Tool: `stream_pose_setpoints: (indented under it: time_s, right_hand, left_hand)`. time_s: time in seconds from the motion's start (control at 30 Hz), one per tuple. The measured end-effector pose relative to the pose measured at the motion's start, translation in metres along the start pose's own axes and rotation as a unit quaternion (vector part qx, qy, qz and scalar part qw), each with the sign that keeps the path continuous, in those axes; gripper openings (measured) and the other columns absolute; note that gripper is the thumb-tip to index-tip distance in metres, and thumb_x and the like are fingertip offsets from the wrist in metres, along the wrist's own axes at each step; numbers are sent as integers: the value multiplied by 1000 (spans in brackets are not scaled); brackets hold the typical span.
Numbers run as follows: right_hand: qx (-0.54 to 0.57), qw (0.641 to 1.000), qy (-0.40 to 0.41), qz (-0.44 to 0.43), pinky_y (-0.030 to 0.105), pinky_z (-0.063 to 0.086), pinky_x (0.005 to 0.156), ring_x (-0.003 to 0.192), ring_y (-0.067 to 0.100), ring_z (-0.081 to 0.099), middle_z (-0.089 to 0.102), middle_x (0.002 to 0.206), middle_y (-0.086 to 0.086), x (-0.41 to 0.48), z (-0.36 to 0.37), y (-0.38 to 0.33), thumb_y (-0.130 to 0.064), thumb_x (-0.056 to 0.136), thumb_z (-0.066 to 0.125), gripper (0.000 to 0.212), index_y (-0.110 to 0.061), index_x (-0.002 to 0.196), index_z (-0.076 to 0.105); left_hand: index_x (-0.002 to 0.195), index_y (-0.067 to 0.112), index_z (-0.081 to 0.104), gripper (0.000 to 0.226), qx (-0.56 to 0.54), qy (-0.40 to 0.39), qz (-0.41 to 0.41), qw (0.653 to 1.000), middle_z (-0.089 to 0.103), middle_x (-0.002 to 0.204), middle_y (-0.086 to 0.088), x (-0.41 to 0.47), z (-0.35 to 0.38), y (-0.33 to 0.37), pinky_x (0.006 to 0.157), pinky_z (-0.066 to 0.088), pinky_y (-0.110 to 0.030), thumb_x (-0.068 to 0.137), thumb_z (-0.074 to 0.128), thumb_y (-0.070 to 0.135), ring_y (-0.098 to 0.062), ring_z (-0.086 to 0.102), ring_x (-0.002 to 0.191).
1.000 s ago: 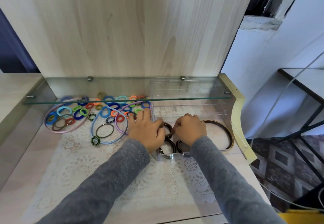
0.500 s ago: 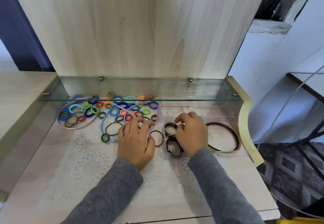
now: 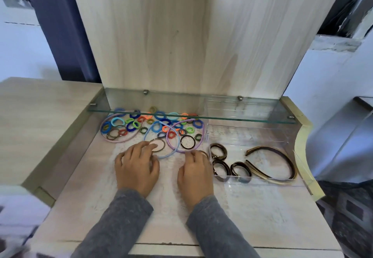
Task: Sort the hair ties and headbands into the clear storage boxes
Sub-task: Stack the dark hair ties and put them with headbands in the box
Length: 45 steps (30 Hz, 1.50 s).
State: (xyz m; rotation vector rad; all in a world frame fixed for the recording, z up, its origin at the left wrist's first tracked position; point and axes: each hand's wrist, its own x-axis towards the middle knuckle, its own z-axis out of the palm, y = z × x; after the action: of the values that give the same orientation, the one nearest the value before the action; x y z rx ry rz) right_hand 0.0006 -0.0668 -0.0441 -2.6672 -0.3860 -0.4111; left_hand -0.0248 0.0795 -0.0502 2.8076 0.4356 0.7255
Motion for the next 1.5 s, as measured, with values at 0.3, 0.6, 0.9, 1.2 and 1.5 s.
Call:
stream_pose_setpoints:
  time_s: [0.3,0.6,0.9,1.2,1.5]
  right_hand:
    - [35,998,-7,-50,34,52,63,70,23,55,56,77,4,-16,5,-15,-22,74,38,26,-11,79,61]
    - [-64,998,-13,0,32,49,55,66,26,56,59,78,11,-1,-6,-14,-4,52,77,26,-5,75,64]
    - [-140,985,-100,8,36,40,87,98,29,49,54,105,14,7,-15,-10,-9,88,44,21,-3,104,57]
    - [-76,989,-125,2,34,44,86,108,26,44,46,121,11,13,-18,-8,2,87,41,36,-7,120,51]
    - [-59,990,-128,-26,33,43,73,98,27,52,51,113,10,15,-19,-5,3,85,40,36,-10,119,43]
  left_hand:
    - [121,38,59,34,39,-90,-53,994,52,128,8,38,-8,-20,96,29,-42,97,36,46,-19,43,119]
    - [121,41,60,36,114,-189,-65,973,48,134,2,74,-10,-10,100,30,-49,91,45,55,-24,40,125]
    - [114,38,63,32,116,-209,-73,968,48,133,-1,80,-14,-3,103,32,-54,88,53,54,-28,40,125]
    - [115,27,60,29,126,-208,-79,967,51,130,-3,79,-12,-3,102,34,-53,91,52,43,-27,41,124]
    - [121,23,56,29,103,-177,-63,977,53,129,-4,74,-7,-4,104,34,-49,96,44,34,-25,44,121]
